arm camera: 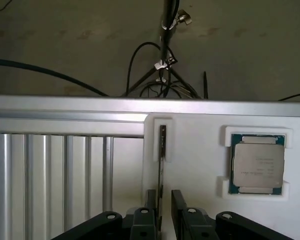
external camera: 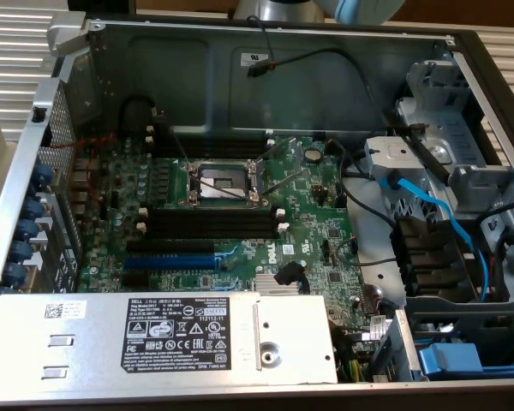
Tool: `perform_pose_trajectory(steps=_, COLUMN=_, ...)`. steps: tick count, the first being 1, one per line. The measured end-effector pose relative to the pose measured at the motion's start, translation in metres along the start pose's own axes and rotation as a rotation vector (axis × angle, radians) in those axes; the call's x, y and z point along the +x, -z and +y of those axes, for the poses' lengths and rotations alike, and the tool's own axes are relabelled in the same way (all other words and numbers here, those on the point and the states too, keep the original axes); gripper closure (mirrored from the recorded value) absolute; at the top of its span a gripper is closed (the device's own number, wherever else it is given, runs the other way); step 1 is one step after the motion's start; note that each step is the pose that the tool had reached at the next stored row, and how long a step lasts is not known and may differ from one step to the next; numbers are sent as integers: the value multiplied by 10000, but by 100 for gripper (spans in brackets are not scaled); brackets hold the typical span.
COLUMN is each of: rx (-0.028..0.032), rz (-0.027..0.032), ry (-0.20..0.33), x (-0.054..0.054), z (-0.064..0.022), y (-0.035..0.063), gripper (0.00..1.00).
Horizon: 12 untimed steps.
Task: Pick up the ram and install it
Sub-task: 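Pick up the ram and move it above insertion slot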
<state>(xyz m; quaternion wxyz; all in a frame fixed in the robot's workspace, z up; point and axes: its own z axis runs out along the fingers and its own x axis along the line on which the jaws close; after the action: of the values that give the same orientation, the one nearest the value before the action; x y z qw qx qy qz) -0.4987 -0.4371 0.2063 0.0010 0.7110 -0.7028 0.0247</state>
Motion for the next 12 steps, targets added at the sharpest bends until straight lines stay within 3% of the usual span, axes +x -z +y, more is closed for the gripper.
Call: perform_pose_trajectory(steps=12, rx=-5, rz=137, ry=8, x=0, z=6, y=-13, gripper=73)
